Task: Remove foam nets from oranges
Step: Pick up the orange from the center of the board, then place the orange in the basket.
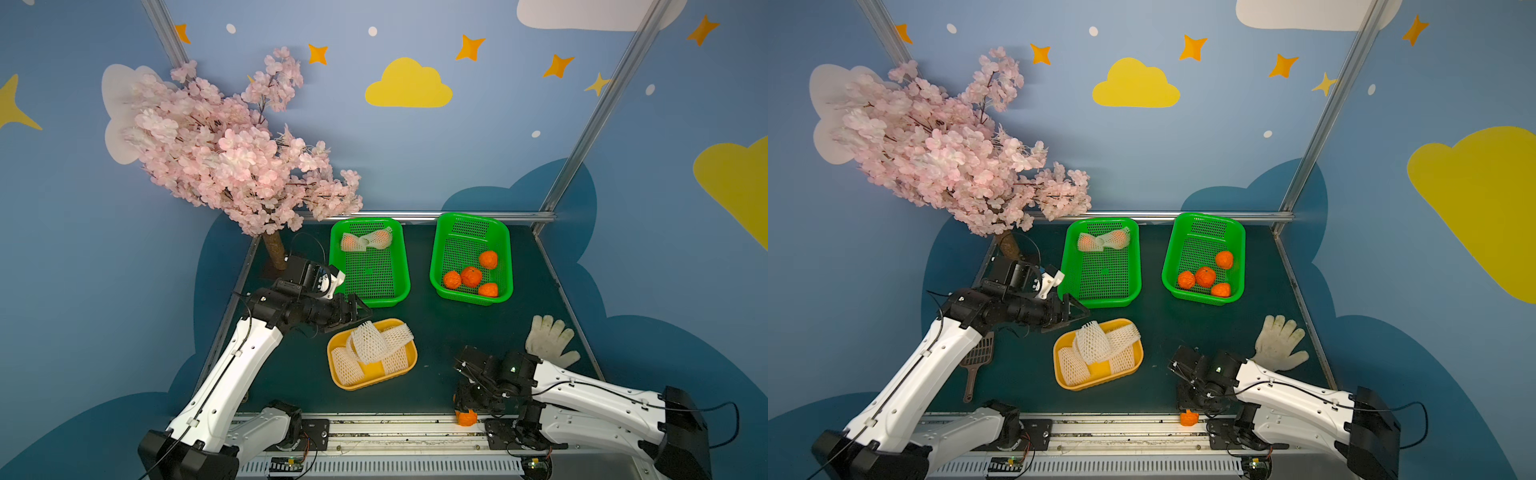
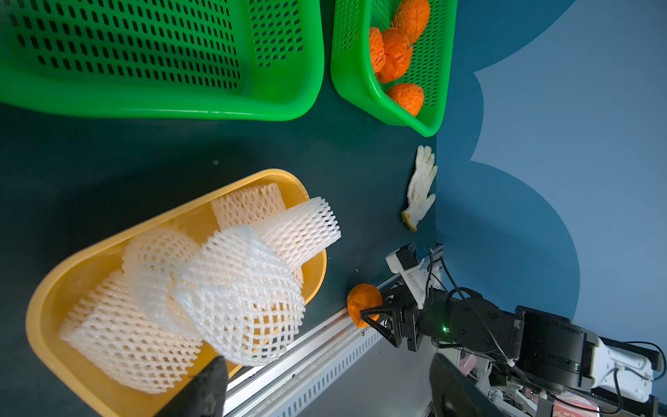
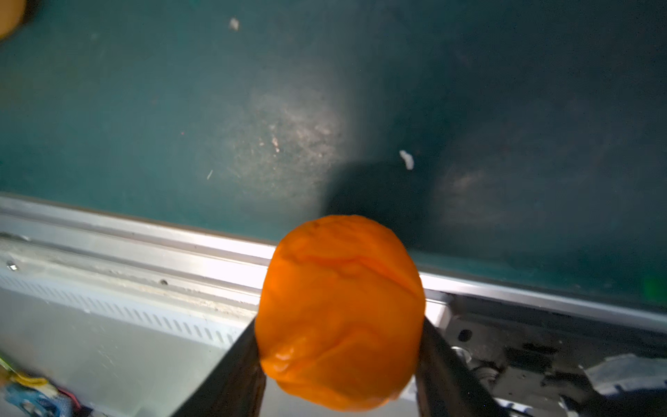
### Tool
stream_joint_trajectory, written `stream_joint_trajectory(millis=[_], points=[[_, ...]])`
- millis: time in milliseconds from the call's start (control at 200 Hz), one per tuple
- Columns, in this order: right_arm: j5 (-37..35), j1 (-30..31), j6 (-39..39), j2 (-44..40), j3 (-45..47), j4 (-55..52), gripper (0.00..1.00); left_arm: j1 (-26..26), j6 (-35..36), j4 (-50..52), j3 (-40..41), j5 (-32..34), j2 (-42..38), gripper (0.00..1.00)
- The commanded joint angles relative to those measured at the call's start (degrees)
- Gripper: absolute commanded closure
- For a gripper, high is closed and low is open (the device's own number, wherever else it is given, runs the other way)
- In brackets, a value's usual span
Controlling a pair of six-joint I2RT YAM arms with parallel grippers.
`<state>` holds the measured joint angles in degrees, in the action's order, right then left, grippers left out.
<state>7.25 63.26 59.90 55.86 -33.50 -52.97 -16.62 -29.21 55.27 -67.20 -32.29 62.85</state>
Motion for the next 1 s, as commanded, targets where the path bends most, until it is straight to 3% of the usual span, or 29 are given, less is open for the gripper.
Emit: stream_joint_trajectory(millis=[0, 170, 355, 501, 776, 991], points=[[-2.89, -0.40, 1.62, -2.02, -0.40, -3.33, 0.47, 0.99, 2.19, 3.14, -2.04, 0.36, -1.20, 0.13], [-4.70, -0.60, 0.75, -6.07, -0.20, -4.40, 0.59, 2.08, 1.90, 2.43, -2.43, 0.02, -3.42, 0.13], [-9.47, -1.51, -1.21, -11.25, -7.40, -11.10, 0.60, 2.30, 2.22, 0.63, -5.44, -0.27, -5.62, 0.12], [-5.50, -11.67, -9.54, -12.26, -15.51, -13.83, 0.60, 2.35, 1.90, -4.63, -7.27, -0.72, -8.09, 0.09], [6.22, -35.62, -32.94, 7.07, -38.84, -17.53, 0.59, 2.21, 5.44, -7.31, -11.16, 0.15, -9.78, 0.03], [6.82, -48.00, -43.19, 24.74, -57.75, -17.89, 0.59, 1.96, 5.89, -7.36, -9.99, 0.48, -11.14, 0.02]])
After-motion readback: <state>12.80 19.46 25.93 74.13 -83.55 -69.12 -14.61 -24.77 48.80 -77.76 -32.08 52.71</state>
